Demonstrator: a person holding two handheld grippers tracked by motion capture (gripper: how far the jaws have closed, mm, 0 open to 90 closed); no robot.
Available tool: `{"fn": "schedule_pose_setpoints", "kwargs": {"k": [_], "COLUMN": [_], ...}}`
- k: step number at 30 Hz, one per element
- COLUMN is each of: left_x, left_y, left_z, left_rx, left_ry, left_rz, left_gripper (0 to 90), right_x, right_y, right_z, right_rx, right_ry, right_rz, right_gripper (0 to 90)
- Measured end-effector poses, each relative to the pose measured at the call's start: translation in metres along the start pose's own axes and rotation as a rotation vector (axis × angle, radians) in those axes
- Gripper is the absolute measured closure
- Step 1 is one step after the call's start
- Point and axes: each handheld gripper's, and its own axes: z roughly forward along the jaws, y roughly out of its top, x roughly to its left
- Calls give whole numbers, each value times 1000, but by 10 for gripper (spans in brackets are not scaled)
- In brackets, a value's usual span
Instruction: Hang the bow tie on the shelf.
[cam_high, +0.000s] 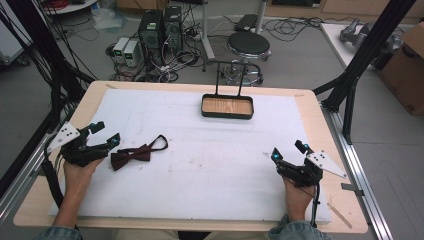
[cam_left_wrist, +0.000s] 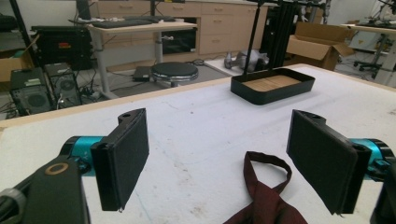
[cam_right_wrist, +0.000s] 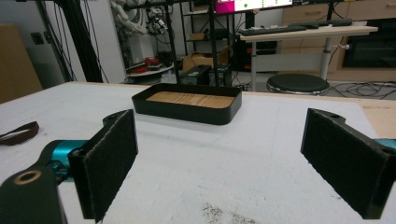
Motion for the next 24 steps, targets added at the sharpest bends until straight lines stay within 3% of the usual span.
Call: {"fn": "schedule_pose_setpoints", "kwargs": {"k": [5, 11, 17, 24], "left_x": [1, -4, -5, -12], "left_y": [-1, -2, -5, -13], "left_z": [0, 2, 4, 10], "left_rx": [6, 36, 62, 162], "left_ry": [-26, -28, -51, -108], "left_rz": [-22, 20, 19, 101], "left_gripper": [217, 230, 246, 345], "right_x": [-1, 0, -1, -1], "right_y": [0, 0, 0, -1], "right_z": [0, 1, 1, 2], "right_rx": [1, 6, 10, 11], "right_ry": [1, 6, 13, 17], "right_rz": [3, 8, 11, 7], "right_gripper": [100, 100, 100, 100]}}
